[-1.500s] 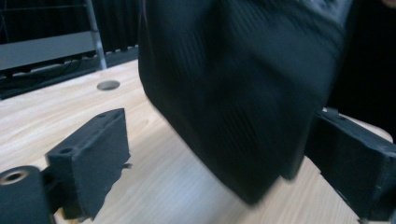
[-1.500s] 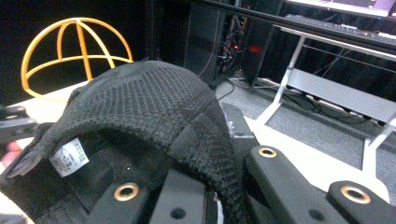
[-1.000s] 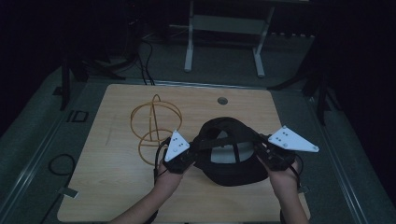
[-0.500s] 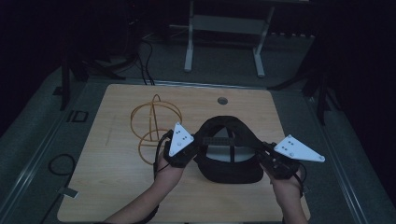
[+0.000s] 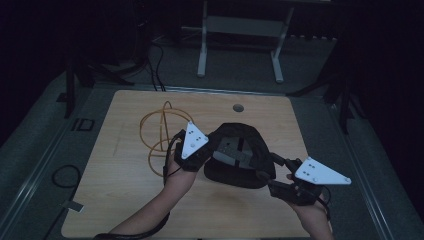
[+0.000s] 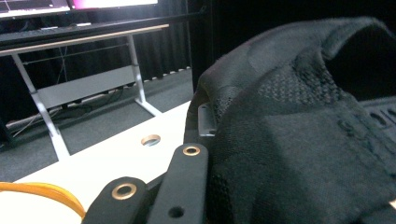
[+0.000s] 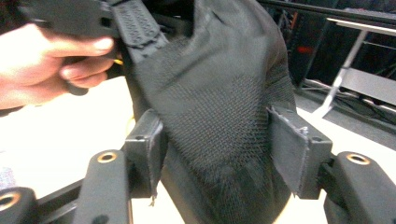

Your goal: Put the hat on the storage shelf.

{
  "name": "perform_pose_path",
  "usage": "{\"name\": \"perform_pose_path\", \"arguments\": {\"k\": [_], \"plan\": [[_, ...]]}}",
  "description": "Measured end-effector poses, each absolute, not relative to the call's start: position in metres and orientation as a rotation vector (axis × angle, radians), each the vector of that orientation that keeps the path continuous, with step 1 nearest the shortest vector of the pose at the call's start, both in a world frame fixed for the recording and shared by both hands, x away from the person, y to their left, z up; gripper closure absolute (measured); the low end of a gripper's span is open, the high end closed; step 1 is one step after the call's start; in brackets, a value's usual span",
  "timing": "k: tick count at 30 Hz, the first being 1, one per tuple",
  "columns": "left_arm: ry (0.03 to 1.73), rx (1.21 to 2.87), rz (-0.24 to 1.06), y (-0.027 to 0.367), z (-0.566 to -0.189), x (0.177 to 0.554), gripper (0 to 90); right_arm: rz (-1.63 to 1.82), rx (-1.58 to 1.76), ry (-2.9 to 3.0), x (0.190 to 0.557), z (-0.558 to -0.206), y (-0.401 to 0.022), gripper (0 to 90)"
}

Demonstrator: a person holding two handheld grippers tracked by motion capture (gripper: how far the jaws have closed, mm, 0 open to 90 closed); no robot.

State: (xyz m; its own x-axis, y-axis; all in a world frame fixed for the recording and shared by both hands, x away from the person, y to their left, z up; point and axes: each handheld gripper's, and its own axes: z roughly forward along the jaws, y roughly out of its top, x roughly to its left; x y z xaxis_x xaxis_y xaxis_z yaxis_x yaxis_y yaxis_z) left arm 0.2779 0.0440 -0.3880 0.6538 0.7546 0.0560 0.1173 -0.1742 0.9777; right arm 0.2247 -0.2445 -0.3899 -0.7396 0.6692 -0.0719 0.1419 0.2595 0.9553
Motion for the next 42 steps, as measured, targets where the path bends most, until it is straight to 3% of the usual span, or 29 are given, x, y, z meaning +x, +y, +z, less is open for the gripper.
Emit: {"name": "perform_pose_path", "arguments": {"k": [5,13,19,23,27,34,40,42], "plan": [[0.662,1.684,0.669,0.047,-0.386,0.274,89.4,1.573,0.692,2.076,0.209,-0.387,-0.259,35.4],[0.444,1.706,0.594,0.063,-0.380,0.266,89.3,1.535,0.591,2.020,0.199,-0.363,-0.285,43.2],[0.232,1.708,0.486,0.075,-0.379,0.260,89.2,1.523,0.519,2.109,0.205,-0.361,-0.271,45.5],[0.182,1.690,0.362,0.081,-0.383,0.263,89.2,1.546,0.404,2.176,0.202,-0.360,-0.256,44.0],[0.136,1.695,0.325,0.080,-0.388,0.261,89.2,1.518,0.334,2.228,0.202,-0.361,-0.240,40.6],[0.086,1.688,0.291,0.075,-0.390,0.258,89.2,1.527,0.286,2.281,0.210,-0.365,-0.228,42.9],[0.104,1.675,0.294,0.076,-0.387,0.260,89.2,1.555,0.269,2.284,0.210,-0.366,-0.229,66.5],[0.112,1.682,0.292,0.076,-0.387,0.260,89.2,1.544,0.270,2.278,0.210,-0.366,-0.229,80.7]]}}
